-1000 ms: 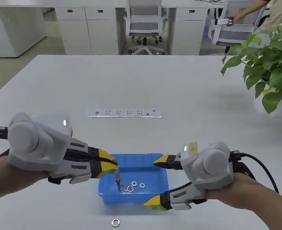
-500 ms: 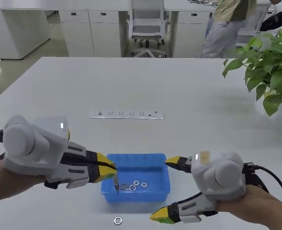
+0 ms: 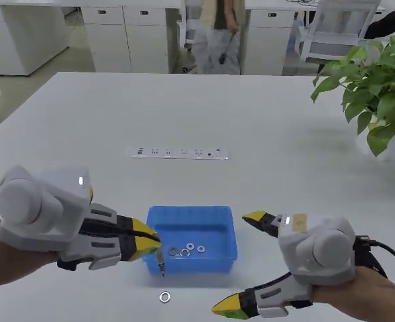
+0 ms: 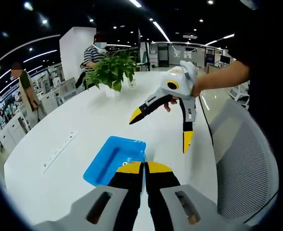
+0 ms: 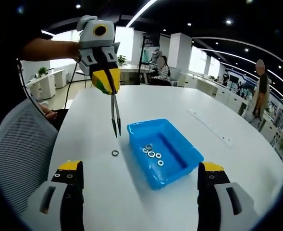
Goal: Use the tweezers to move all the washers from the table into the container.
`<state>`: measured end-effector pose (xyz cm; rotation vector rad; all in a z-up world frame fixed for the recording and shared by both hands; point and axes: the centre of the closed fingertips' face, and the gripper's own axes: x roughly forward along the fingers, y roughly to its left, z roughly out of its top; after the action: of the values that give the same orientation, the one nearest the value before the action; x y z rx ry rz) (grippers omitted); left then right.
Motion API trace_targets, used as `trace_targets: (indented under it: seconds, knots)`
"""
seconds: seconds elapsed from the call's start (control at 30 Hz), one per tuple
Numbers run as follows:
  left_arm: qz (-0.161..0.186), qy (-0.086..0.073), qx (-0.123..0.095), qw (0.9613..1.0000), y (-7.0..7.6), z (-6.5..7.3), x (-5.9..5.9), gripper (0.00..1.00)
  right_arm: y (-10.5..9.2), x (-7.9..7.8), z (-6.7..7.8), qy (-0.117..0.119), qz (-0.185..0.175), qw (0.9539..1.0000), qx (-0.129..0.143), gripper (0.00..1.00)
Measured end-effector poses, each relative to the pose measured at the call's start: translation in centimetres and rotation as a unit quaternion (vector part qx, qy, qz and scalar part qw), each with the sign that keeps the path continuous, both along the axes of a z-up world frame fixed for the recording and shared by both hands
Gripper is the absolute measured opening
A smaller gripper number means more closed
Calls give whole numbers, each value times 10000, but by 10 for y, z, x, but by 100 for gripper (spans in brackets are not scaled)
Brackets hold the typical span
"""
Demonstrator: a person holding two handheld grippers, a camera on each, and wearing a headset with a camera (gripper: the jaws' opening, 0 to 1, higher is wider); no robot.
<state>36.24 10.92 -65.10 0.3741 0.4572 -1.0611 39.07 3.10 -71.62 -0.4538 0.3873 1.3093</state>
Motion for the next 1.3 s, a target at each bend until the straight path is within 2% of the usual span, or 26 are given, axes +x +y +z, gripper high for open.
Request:
trace_targets:
  seconds: [0.5, 0.67, 0.8, 1.3]
  knots:
    - [-34, 92, -62, 9999, -5, -17, -4, 5, -12, -5, -8, 102, -205, 9997, 8, 100]
    - [-30, 145, -31, 9999, -6, -25, -6, 5, -14, -8, -12, 147, -218, 9996, -42, 100]
    - [-35, 128, 8, 9999, -7, -28, -6, 5, -15, -10, -14, 174, -227, 9996, -61, 100]
    - [-45, 136, 144, 9998, -2, -47, 0, 5, -18, -12, -19, 248, -259, 9993, -107, 99]
